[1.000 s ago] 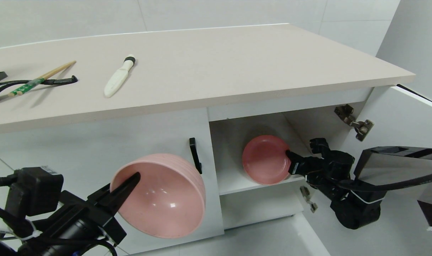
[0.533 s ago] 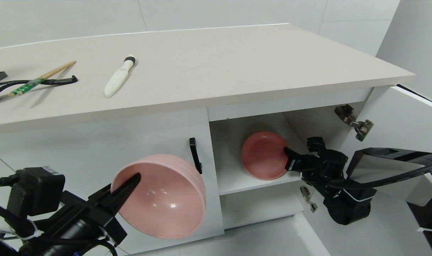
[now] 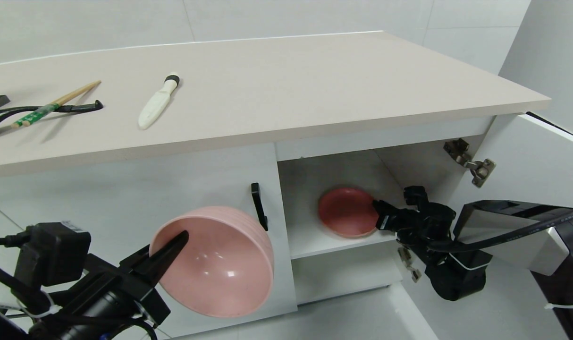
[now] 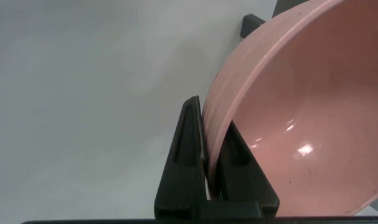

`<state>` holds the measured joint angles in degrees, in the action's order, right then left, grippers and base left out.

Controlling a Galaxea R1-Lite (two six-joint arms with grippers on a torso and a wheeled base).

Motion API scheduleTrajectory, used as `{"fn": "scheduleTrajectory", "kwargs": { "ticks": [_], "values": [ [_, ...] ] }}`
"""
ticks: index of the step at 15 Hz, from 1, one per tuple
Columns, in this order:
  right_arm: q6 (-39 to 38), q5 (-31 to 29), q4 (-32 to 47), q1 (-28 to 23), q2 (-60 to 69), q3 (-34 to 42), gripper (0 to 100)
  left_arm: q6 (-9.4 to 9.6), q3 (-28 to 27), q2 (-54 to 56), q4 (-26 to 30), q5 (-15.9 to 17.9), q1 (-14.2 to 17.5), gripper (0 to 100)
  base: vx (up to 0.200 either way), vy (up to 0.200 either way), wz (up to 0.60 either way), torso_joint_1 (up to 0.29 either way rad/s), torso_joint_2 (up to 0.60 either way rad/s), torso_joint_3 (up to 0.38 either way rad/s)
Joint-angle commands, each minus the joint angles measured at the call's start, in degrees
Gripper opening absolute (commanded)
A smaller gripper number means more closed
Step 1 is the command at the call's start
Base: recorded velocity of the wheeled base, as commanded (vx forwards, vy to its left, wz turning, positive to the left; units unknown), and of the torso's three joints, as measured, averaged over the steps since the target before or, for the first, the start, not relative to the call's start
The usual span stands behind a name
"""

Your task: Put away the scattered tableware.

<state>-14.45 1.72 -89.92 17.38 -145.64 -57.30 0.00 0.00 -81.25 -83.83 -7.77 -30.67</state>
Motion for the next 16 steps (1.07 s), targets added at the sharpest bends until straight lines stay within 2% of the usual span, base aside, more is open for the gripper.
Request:
{"fn": "scheduleTrajectory", "kwargs": {
  "ticks": [1,4,7,10,11,13,16],
  "values": [
    [0.03,0.13,-0.08,0.02,-0.17,-0.1,100,0.0,0.0,-0.58,-0.01,-0.06,0.0,0,0.0,0.0,0.0,0.0,0.0,0.0],
    [0.12,0.04,-0.08,0.02,0.36,-0.8,100,0.0,0.0,-0.49,-0.1,-0.06,0.0,0,0.0,0.0,0.0,0.0,0.0,0.0],
    [0.3,-0.22,-0.08,0.02,6.25,0.52,100,0.09,0.0,-0.31,-0.1,0.03,0.0,0,0.0,0.0,0.0,0.0,0.0,0.0],
    [2.49,-0.31,-0.08,0.63,15.74,9.83,100,0.26,0.0,-0.05,-0.36,0.03,-0.09,0,0.0,0.0,0.0,0.0,0.0,0.0],
    [4.95,-0.31,-0.08,1.95,22.33,19.85,100,0.26,0.0,0.04,-0.36,-0.06,-0.35,0,0.0,0.0,0.0,0.0,0.0,0.0],
    [5.57,-0.22,-0.08,3.45,29.8,29.17,100,0.18,0.0,0.04,-0.19,-0.06,-0.62,0,0.0,0.0,0.0,0.0,0.0,0.0],
    [8.65,-0.14,-0.08,4.24,38.77,34.53,100,0.35,0.0,0.22,-0.01,-0.06,-3.25,0,0.0,0.0,0.0,0.0,0.0,0.0]
  ]
}}
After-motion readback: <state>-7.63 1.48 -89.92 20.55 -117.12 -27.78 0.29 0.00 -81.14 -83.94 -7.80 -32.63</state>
